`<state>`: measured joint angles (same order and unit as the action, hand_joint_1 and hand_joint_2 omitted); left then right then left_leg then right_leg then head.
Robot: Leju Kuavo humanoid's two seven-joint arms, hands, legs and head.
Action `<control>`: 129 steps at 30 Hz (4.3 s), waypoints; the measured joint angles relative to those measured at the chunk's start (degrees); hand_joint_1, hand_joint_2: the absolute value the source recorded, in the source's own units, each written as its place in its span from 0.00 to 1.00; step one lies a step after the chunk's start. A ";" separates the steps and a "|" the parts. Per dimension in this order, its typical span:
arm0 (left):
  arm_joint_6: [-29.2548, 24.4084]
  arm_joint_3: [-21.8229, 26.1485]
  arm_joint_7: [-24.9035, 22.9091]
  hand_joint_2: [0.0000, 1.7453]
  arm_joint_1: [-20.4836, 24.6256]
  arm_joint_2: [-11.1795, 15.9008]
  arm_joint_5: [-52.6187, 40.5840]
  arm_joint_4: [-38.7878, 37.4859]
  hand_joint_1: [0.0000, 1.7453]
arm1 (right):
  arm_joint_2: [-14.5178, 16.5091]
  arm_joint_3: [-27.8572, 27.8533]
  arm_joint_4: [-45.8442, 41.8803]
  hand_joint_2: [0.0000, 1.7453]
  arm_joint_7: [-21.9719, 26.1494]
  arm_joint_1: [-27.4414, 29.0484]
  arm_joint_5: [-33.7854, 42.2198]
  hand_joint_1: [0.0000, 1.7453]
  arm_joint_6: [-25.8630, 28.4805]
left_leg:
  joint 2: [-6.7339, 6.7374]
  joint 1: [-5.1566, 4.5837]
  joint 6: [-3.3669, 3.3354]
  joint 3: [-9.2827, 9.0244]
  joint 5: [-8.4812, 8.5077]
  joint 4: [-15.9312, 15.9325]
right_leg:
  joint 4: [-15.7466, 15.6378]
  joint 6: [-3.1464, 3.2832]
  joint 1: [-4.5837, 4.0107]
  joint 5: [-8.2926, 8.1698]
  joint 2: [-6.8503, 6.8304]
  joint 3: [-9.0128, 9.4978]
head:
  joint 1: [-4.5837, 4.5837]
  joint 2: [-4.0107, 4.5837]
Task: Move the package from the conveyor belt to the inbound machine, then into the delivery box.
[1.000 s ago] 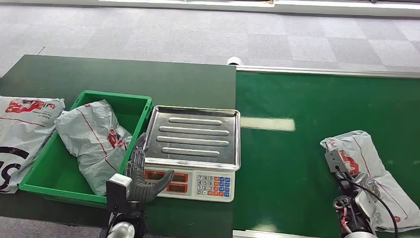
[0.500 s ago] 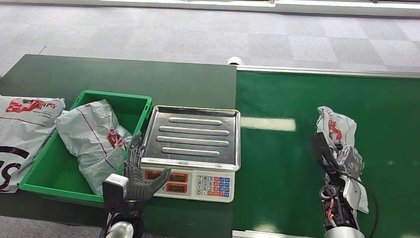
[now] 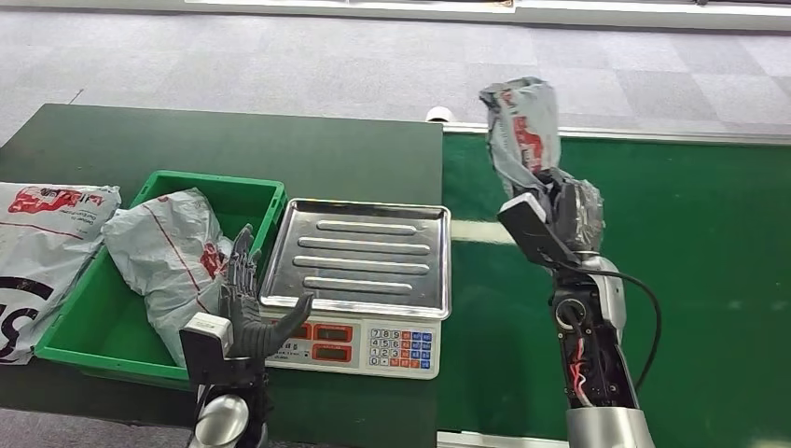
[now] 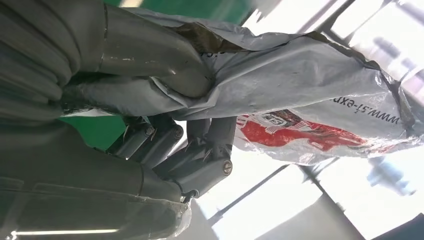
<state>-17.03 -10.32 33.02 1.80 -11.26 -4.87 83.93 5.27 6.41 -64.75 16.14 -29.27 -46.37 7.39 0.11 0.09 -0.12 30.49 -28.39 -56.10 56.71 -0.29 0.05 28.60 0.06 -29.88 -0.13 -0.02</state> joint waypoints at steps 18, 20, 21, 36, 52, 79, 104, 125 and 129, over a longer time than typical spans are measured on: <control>-3.29 10.54 -1.85 1.00 2.71 0.08 1.31 1.62 0.00 | 7.32 28.82 16.85 1.00 5.81 -6.13 -2.62 0.00 -7.26 | -0.08 0.09 0.05 0.16 0.08 0.02 | 0.05 0.02 -0.10 0.00 -0.07 -0.10 | 0.03 -0.01; -3.66 11.96 -1.85 1.00 2.30 0.04 1.28 2.69 0.00 | 7.87 29.28 17.78 1.00 6.81 -6.22 -0.18 0.00 -7.44 | -0.08 0.09 0.05 0.16 0.08 0.02 | 0.05 0.02 -0.10 0.00 -0.08 -0.11 | 0.02 -0.01; -3.79 12.65 -1.85 1.00 2.10 0.01 1.22 3.24 0.00 | 8.06 29.23 18.03 1.00 7.92 -6.20 2.05 0.00 -7.95 | -0.09 0.08 0.05 0.16 0.08 0.02 | 0.05 0.02 -0.10 0.00 -0.08 -0.11 | 0.02 -0.01; 1.10 13.71 -2.45 1.00 1.05 -0.74 -4.84 7.02 0.00 | 6.77 21.45 6.41 1.00 16.60 2.47 46.60 0.00 -33.20 | -0.09 0.08 0.05 0.15 0.07 0.01 | 0.02 0.02 -0.08 0.00 -0.08 -0.16 | 0.02 0.01; 6.47 -2.87 -22.19 1.00 9.80 0.86 -32.83 -6.18 0.00 | 4.93 16.43 -26.84 1.00 20.17 19.75 29.12 0.00 6.24 | -0.07 0.07 0.05 0.16 0.07 0.00 | -0.01 0.02 -0.07 0.00 -0.06 -0.19 | 0.01 0.00; 9.77 -7.41 -20.07 1.00 18.36 -1.16 -34.66 -23.81 1.00 | 3.18 14.86 -35.29 1.00 19.46 27.97 26.80 0.00 13.55 | -0.42 0.04 0.02 -0.30 0.10 0.02 | -0.02 0.02 -0.02 0.01 -0.37 0.41 | 0.01 0.00; -22.84 21.08 -18.80 1.00 5.73 -0.82 -50.64 13.88 0.99 | 2.60 13.97 -33.63 1.00 20.41 32.34 28.82 0.00 17.01 | -0.38 0.08 0.10 0.13 0.14 0.05 | 0.00 0.08 -0.11 0.03 -0.31 -0.07 | 0.01 0.01; 1.87 22.31 -13.88 1.00 7.27 4.84 -10.97 3.13 0.00 | 2.36 13.14 -31.57 1.00 18.72 33.67 30.87 0.00 15.14 | -0.36 0.08 0.11 0.21 0.14 0.04 | 0.01 0.07 -0.09 0.03 -0.29 -0.13 | 0.02 0.01; 14.52 20.24 -7.45 1.00 4.19 5.30 4.33 8.10 0.00 | 2.18 12.83 -30.09 1.00 19.11 33.21 32.96 0.00 11.72 | -0.33 0.09 0.12 0.22 0.14 0.05 | 0.02 0.08 -0.11 0.03 -0.26 -0.15 | 0.02 0.00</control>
<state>-2.51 9.92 25.57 6.00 -5.96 -0.53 92.02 7.45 19.24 -94.84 35.24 3.94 -13.41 19.11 -0.21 0.17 -0.01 30.70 -28.25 -56.05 56.72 -0.21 -0.05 28.63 -0.20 -30.03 -0.11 -0.01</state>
